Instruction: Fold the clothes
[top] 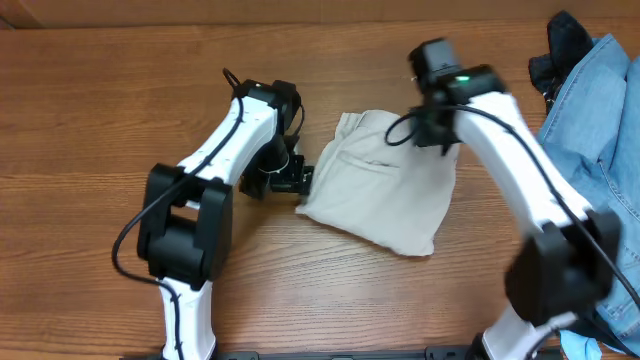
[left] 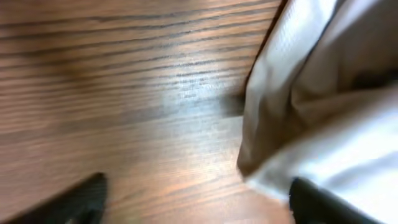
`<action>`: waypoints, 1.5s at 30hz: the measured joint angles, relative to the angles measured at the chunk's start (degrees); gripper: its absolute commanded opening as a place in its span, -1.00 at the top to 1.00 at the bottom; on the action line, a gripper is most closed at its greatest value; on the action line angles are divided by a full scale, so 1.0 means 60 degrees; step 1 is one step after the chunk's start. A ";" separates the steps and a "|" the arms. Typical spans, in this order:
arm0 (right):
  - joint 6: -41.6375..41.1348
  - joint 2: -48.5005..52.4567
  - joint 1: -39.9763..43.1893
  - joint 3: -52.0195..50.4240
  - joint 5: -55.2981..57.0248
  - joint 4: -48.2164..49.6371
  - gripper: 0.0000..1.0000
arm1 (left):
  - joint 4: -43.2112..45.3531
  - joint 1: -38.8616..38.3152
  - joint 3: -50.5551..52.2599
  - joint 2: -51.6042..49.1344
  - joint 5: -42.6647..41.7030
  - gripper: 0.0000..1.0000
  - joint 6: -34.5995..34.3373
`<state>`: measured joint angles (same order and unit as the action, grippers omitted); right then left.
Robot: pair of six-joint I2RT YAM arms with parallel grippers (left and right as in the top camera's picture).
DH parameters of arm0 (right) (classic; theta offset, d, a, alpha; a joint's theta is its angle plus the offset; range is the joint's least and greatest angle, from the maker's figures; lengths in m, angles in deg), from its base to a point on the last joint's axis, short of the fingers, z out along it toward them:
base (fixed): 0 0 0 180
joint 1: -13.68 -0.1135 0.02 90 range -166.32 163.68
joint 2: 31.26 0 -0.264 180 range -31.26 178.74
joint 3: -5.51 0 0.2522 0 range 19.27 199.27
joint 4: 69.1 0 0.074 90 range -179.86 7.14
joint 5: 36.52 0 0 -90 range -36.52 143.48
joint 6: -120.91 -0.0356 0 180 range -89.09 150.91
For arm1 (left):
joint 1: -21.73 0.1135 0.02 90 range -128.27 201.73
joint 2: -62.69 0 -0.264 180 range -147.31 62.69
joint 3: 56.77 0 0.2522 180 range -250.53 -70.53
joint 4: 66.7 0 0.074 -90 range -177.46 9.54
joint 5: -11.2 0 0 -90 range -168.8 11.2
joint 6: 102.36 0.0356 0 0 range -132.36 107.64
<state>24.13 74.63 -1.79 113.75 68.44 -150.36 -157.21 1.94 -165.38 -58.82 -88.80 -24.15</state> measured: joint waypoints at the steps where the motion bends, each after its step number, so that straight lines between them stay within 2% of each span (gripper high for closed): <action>1: -0.0033 -0.0350 0.0055 0.0066 0.0051 -0.0131 0.05 | 0.0066 0.0000 0.0000 0.0124 0.0029 -1.00 0.0011; 4: -0.0062 -0.0958 0.0098 0.0186 -0.0033 -0.0481 -0.03 | 0.0805 0.0000 -0.0015 0.0372 0.0069 -1.00 0.0080; 9: -0.0080 -0.0896 0.0076 0.0197 -0.0393 -0.0576 -0.02 | 0.2408 0.0000 -0.0189 0.0393 -0.0146 -1.00 0.0226; 12: -0.0098 -0.0798 0.0076 0.0175 -0.0492 -0.0612 -0.02 | 0.3778 0.0000 -0.0259 0.0393 -0.0688 -1.00 0.0251; 16: -0.0193 -0.0794 0.0087 0.0164 -0.0528 -0.0670 -0.02 | 0.4881 0.0000 -0.0310 0.0393 -0.1515 -1.00 0.0295; 25: -0.0280 -0.0794 0.0142 0.0160 -0.0535 -0.0845 -0.02 | 0.5905 -0.0018 -0.0335 0.0284 -0.2583 -1.00 0.0361; 30: -0.0306 -0.0794 0.0142 0.0160 -0.0634 -0.0845 -0.02 | 0.6382 -0.0102 -0.0346 -0.0386 -0.3493 -1.00 0.0652; 39: -0.0328 -0.0794 0.0142 0.0160 -0.0714 -0.0852 -0.02 | 0.6528 -0.0517 -0.0346 -0.1381 -0.3745 -0.98 0.1104; 41: -0.0331 -0.0794 0.0146 0.0160 -0.0714 -0.0849 -0.02 | 0.6517 -0.0525 -0.0390 -0.1402 -0.3810 -0.89 0.1115; 42: -0.0328 -0.0794 0.0142 0.0160 -0.0714 -0.0841 -0.02 | 0.6506 -0.0532 -0.0393 -0.1432 -0.3840 -0.77 0.1147; 43: -0.0324 -0.0794 0.0142 0.0160 -0.0714 -0.0838 -0.02 | 0.6488 -0.0532 -0.0408 -0.1450 -0.3843 -0.60 0.1169; 45: -0.0335 -0.0794 0.0142 0.0160 -0.0714 -0.0827 -0.02 | 0.6404 -0.0561 -0.0415 -0.1490 -0.3923 -0.01 0.1239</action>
<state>22.11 69.86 -0.93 114.71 64.16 -155.33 -118.79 -1.43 -167.87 -67.76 -112.34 -16.72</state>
